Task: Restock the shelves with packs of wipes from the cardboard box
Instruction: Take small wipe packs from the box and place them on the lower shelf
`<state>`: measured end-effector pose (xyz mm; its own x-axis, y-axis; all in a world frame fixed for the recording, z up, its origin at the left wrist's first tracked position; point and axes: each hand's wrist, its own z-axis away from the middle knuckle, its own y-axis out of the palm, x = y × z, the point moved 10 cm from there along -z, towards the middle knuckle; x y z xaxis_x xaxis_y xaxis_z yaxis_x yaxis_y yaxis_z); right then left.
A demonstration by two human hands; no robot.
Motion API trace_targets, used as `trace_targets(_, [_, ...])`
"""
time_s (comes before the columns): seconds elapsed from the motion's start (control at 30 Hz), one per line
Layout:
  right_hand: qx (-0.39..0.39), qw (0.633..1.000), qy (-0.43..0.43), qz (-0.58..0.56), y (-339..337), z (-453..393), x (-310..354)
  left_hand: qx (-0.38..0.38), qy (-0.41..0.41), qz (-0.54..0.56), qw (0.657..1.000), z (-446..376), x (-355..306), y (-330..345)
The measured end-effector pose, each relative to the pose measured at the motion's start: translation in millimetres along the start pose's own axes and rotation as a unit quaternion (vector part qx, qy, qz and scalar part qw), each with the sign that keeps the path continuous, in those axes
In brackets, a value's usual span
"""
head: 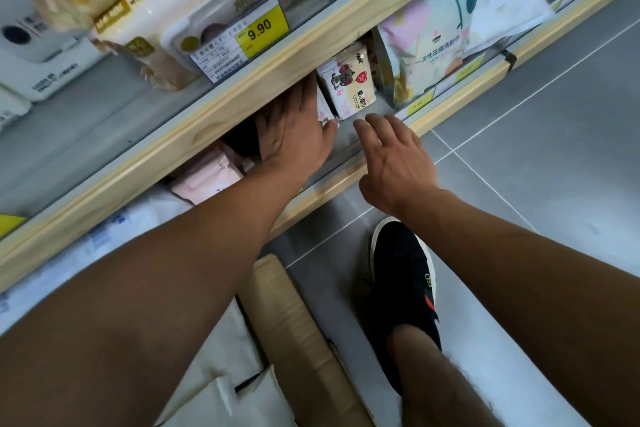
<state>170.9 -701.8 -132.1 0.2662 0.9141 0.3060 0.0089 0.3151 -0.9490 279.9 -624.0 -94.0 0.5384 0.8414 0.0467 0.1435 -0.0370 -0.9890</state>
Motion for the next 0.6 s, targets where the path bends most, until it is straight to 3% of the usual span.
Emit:
trace_targets(0.3, [0.005, 0.997, 0.005, 0.073, -83, 58, 18, 0.038, 0.066, -0.016, 0.997, 103, -10, -61])
trace_targets(0.6, [-0.019, 0.983, -0.095, 0.159, -198, 163, 135, 0.014, 0.071, 0.003, 0.997, 232, 18, -202])
